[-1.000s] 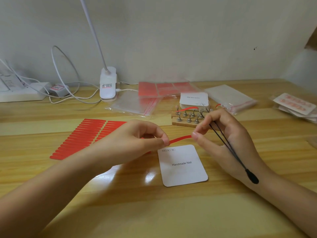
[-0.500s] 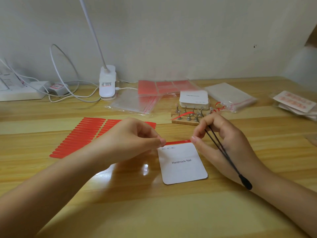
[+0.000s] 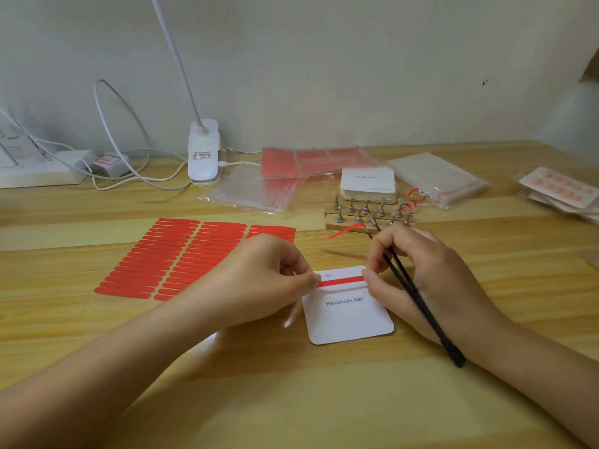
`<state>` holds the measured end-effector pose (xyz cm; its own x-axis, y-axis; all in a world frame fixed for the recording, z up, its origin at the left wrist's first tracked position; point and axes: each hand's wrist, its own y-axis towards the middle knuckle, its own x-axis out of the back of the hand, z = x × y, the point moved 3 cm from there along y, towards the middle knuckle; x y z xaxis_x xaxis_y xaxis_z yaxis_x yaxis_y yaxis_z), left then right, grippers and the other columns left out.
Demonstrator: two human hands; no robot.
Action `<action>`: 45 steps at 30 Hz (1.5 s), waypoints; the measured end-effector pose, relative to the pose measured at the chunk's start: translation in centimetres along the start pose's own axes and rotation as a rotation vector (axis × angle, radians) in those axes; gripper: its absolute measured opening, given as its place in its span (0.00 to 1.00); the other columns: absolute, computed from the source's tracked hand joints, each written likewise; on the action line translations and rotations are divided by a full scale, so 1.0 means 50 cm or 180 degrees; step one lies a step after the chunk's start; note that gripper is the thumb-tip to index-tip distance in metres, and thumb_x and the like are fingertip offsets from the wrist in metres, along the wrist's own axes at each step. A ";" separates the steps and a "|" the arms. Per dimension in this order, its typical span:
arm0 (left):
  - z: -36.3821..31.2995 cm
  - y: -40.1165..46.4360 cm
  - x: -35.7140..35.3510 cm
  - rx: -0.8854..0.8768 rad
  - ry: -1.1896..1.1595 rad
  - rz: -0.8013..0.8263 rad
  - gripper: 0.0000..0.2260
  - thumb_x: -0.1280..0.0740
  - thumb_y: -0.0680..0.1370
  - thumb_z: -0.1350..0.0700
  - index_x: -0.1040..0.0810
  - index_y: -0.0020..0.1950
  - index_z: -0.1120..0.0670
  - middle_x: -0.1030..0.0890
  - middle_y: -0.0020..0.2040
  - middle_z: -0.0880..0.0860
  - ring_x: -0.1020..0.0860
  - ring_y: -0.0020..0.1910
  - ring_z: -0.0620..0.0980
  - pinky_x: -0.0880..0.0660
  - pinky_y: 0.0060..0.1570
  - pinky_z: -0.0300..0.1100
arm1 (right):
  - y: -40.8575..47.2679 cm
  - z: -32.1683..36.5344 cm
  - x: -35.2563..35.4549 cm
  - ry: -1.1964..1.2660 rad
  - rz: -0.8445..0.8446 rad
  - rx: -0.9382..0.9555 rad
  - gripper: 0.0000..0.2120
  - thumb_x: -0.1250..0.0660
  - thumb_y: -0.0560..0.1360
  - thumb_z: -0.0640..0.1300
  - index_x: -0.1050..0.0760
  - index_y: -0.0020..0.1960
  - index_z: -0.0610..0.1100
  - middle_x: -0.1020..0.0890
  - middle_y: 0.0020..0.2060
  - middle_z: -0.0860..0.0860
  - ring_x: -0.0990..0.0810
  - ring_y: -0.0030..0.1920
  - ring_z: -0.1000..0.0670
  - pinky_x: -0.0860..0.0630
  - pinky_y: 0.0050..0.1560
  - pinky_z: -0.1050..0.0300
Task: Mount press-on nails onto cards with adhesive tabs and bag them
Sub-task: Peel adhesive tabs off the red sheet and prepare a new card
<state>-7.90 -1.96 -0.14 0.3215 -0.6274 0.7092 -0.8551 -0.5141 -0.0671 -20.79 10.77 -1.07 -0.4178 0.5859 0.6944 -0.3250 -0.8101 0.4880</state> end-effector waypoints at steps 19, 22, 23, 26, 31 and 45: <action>-0.010 -0.004 0.014 -0.0052 0.0063 -0.0109 0.08 0.31 0.74 0.53 0.20 0.34 0.50 0.26 0.23 0.42 0.30 0.25 0.37 0.34 0.27 0.27 | 0.000 0.004 -0.001 0.0040 -0.0121 0.0287 0.06 0.34 0.67 0.41 0.30 0.39 0.49 0.23 0.33 0.52 0.26 0.39 0.54 0.30 0.42 0.64; -0.012 -0.008 0.019 -0.0059 0.0101 -0.0087 0.09 0.31 0.73 0.53 0.21 0.32 0.50 0.29 0.21 0.42 0.31 0.24 0.39 0.35 0.26 0.28 | -0.002 0.006 -0.003 0.0054 -0.0041 0.0353 0.04 0.34 0.68 0.41 0.29 0.40 0.47 0.22 0.32 0.53 0.24 0.35 0.52 0.29 0.37 0.58; -0.012 -0.009 0.019 -0.0051 0.0124 -0.0070 0.09 0.31 0.73 0.53 0.21 0.32 0.50 0.29 0.22 0.42 0.31 0.24 0.39 0.35 0.26 0.28 | -0.001 0.006 -0.004 0.0072 -0.0021 0.0378 0.05 0.33 0.68 0.41 0.29 0.40 0.47 0.22 0.32 0.53 0.24 0.35 0.52 0.30 0.36 0.59; -0.010 -0.011 0.016 -0.0027 0.0187 -0.0036 0.10 0.31 0.73 0.52 0.21 0.32 0.50 0.29 0.22 0.43 0.32 0.24 0.39 0.35 0.26 0.29 | -0.001 0.004 -0.006 0.0094 -0.0010 0.0463 0.06 0.33 0.68 0.40 0.29 0.41 0.47 0.23 0.33 0.53 0.24 0.37 0.52 0.29 0.37 0.59; -0.004 -0.011 0.010 0.0018 0.0278 0.0038 0.09 0.32 0.73 0.51 0.19 0.34 0.52 0.27 0.23 0.42 0.31 0.25 0.39 0.35 0.27 0.30 | 0.001 0.001 -0.008 0.0096 -0.0022 0.0489 0.08 0.33 0.68 0.39 0.30 0.41 0.49 0.23 0.32 0.54 0.25 0.36 0.53 0.29 0.36 0.60; 0.000 -0.005 0.005 0.0126 0.0309 0.0144 0.13 0.35 0.75 0.51 0.18 0.36 0.56 0.21 0.26 0.48 0.31 0.24 0.40 0.35 0.24 0.28 | -0.002 0.006 -0.008 -0.0298 -0.0136 0.0561 0.06 0.32 0.65 0.38 0.28 0.39 0.46 0.24 0.30 0.55 0.28 0.39 0.50 0.34 0.44 0.70</action>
<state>-7.63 -1.98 0.05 0.2405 -0.5917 0.7694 -0.8505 -0.5105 -0.1267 -20.35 10.62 -1.26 -0.3234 0.6218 0.7133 -0.1838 -0.7807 0.5972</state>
